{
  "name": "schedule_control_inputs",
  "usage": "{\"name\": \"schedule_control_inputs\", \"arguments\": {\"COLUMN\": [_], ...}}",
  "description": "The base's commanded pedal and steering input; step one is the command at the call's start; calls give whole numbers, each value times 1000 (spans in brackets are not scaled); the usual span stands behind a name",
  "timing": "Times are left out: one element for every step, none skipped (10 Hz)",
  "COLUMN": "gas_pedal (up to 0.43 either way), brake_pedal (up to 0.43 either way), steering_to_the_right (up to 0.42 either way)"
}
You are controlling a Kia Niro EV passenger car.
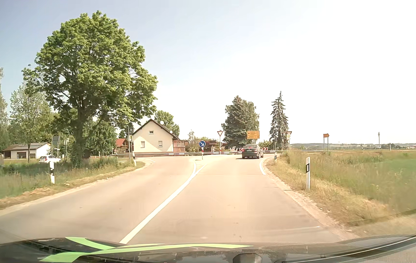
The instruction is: Follow the waypoints while adhering to traffic rules and regulations
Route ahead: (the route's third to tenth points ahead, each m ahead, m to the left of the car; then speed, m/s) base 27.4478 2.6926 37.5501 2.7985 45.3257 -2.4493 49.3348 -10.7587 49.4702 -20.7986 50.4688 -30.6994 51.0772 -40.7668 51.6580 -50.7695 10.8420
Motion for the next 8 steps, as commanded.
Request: {"name": "schedule_control_inputs", "arguments": {"gas_pedal": [0,0,0,0,0,0,0,0], "brake_pedal": [159,146,140,140,146,146,146,152], "steering_to_the_right": [6,6,7,7,7,7,7,9]}}
